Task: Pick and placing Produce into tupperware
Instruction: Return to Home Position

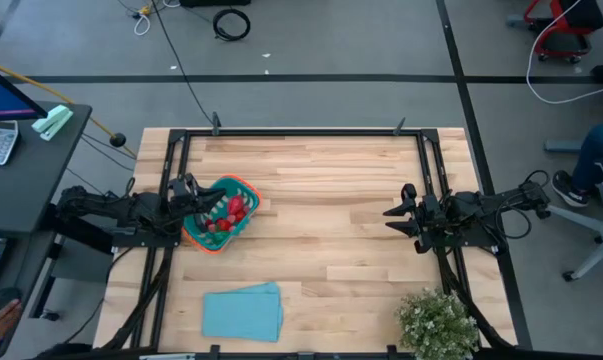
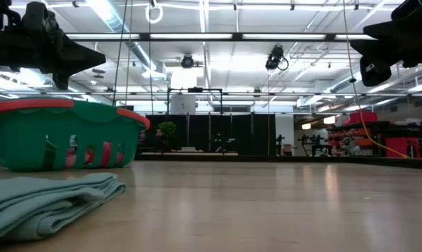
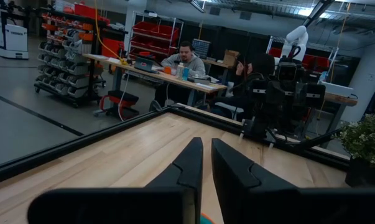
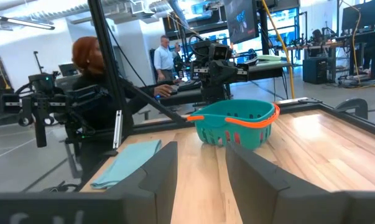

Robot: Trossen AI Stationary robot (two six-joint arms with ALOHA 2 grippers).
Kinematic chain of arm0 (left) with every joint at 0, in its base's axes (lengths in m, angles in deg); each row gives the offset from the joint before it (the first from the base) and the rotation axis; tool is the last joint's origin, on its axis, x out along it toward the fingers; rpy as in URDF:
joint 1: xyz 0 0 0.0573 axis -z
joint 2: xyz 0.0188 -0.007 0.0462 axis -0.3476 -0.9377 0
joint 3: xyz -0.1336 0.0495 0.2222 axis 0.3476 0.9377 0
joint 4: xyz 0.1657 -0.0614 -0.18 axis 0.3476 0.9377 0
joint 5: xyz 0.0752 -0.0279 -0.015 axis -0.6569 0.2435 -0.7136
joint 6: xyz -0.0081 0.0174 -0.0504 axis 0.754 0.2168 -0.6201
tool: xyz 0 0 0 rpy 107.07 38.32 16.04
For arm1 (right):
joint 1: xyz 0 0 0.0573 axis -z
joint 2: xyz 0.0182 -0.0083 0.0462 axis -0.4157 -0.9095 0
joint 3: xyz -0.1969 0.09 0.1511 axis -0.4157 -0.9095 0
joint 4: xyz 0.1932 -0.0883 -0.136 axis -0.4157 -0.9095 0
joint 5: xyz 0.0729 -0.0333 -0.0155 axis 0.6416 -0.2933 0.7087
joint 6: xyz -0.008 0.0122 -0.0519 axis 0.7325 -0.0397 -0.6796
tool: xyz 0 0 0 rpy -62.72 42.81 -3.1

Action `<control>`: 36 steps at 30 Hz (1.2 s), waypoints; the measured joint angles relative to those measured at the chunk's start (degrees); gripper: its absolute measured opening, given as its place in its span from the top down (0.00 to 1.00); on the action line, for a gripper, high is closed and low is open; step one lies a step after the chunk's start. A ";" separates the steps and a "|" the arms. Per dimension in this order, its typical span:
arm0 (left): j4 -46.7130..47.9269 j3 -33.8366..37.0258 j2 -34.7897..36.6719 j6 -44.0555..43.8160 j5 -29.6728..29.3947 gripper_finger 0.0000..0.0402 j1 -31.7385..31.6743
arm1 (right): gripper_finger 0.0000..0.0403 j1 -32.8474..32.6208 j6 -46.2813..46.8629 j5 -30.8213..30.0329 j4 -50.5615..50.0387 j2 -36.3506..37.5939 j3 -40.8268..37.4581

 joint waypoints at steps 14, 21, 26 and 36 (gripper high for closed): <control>0.00 0.01 0.00 0.00 -0.01 0.92 0.00 | 0.64 -0.02 0.02 -0.01 0.02 0.02 0.00; -0.01 0.01 0.00 0.00 0.01 0.90 0.00 | 0.64 -0.02 0.02 0.00 0.01 0.02 0.00; 0.00 0.01 0.00 0.00 -0.02 0.92 0.00 | 0.64 -0.01 0.02 -0.01 0.01 0.01 0.00; -0.02 0.01 0.00 0.00 -0.02 0.91 0.00 | 0.64 0.00 0.02 -0.01 0.00 0.00 0.00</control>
